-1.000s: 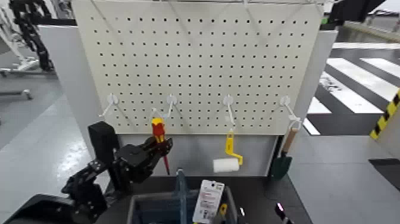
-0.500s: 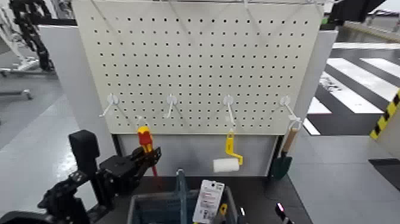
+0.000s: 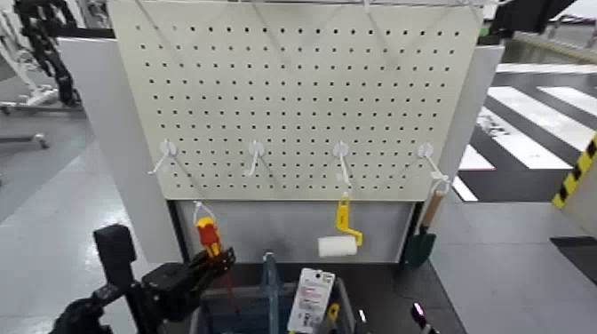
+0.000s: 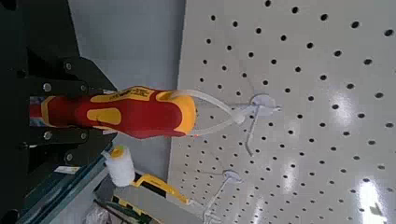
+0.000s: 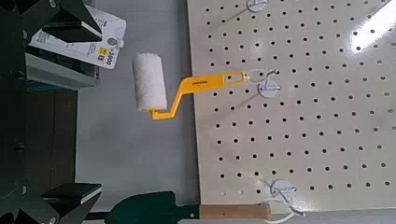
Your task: Put the red screwdriver into the crate.
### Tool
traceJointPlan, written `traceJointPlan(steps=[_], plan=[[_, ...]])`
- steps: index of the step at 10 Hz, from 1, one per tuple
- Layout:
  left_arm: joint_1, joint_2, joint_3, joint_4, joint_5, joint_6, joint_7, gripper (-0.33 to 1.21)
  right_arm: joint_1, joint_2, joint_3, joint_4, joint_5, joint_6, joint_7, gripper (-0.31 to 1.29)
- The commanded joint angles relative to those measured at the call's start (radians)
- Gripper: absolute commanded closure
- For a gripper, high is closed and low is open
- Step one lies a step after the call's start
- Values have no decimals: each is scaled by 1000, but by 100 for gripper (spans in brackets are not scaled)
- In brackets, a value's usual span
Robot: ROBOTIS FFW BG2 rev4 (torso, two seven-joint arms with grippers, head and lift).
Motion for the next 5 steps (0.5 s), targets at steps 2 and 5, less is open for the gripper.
traceJointPlan(steps=[2, 5], plan=[[1, 9, -24, 95, 55, 35, -55, 118, 0, 0, 0, 0, -2, 0, 0, 16], [-57, 25, -59, 175, 55, 119, -178, 118, 0, 1, 0, -1, -2, -2, 0, 16]])
